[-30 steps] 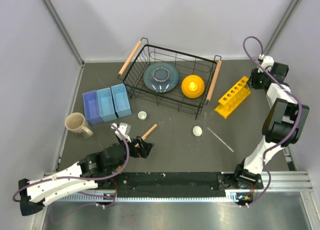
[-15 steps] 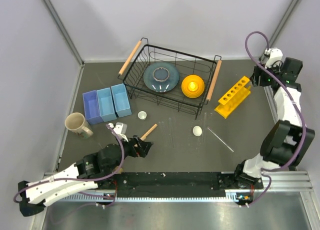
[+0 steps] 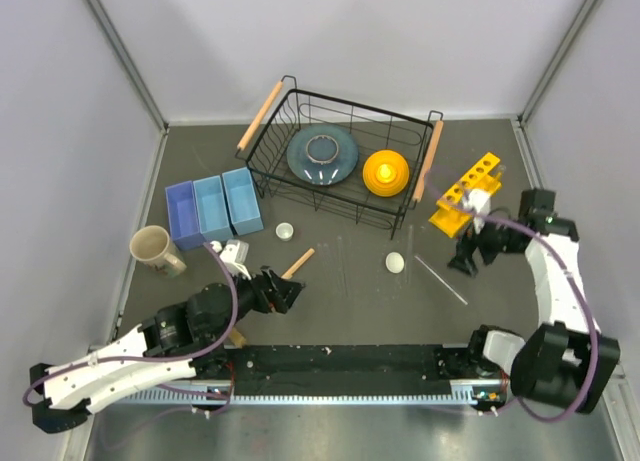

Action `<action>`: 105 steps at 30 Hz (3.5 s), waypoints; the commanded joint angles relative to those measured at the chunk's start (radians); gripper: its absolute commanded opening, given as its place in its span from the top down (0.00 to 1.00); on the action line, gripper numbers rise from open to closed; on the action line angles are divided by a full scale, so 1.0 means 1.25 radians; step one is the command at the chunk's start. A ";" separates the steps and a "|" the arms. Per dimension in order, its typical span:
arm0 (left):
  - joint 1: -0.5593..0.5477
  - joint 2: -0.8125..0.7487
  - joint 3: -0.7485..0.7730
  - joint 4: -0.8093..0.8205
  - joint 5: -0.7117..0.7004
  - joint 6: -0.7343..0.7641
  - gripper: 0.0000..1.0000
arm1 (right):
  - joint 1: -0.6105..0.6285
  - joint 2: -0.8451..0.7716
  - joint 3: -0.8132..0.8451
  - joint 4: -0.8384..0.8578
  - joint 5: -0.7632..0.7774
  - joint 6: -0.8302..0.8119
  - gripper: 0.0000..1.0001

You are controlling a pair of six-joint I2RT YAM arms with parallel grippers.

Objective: Organize the chemistry lab equipment

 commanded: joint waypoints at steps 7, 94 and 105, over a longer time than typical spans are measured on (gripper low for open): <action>0.001 0.063 0.038 -0.005 0.030 -0.035 0.01 | 0.135 -0.240 -0.283 0.027 0.087 -0.315 0.01; 0.000 1.004 0.531 0.761 0.345 -0.067 0.08 | 0.068 -0.189 0.128 0.139 -0.192 0.633 0.82; 0.000 1.117 0.648 0.732 0.345 -0.121 0.27 | 0.067 -0.194 0.074 0.221 -0.244 0.775 0.82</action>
